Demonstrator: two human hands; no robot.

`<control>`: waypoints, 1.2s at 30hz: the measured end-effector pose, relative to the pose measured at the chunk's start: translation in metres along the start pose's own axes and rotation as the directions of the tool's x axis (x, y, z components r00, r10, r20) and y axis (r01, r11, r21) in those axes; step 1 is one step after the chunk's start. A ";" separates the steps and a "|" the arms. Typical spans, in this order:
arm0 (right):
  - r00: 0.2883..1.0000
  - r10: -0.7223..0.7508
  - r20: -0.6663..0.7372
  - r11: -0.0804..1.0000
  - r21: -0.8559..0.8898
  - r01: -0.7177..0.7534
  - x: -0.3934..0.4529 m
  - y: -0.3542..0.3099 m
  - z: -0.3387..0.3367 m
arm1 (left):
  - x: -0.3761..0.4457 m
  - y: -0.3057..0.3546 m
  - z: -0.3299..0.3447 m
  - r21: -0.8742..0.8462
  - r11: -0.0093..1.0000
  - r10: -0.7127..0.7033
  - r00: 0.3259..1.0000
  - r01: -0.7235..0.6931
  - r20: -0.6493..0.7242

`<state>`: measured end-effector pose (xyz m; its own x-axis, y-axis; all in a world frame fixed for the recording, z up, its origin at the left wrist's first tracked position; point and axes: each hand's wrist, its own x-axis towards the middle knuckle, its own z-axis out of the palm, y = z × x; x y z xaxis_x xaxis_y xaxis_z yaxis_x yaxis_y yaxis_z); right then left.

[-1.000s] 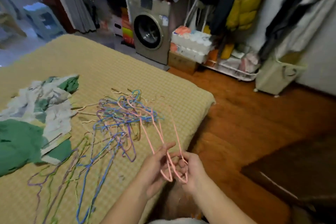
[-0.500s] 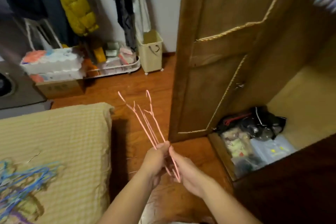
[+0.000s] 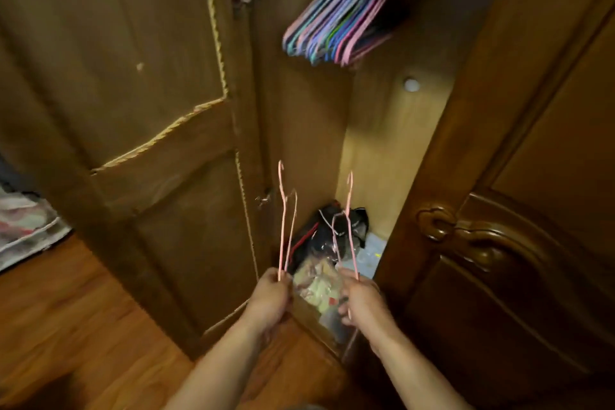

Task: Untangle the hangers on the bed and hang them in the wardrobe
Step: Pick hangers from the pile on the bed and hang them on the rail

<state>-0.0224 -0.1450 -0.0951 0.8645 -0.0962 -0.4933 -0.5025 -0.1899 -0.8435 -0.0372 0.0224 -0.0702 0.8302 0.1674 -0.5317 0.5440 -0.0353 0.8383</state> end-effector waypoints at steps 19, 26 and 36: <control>0.561 -0.486 -0.670 0.866 -0.284 0.412 0.069 -0.235 -0.010 | 0.108 0.255 -0.031 0.040 0.910 0.292 0.707 -0.412 0.645; 0.625 -0.403 -0.669 0.913 -0.246 0.325 0.080 -0.276 -0.020 | 0.151 0.232 -0.035 0.135 0.911 0.203 0.709 -0.390 0.675; 0.709 -0.357 -0.608 0.930 -0.305 0.207 0.101 -0.272 0.014 | 0.184 0.219 -0.051 0.263 0.858 0.128 0.681 -0.441 0.721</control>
<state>0.2013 -0.0891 0.0817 0.8002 -0.5944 0.0806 -0.2842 -0.4940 -0.8217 0.2286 0.0953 0.0214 0.7226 -0.6014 -0.3410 0.1326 -0.3635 0.9221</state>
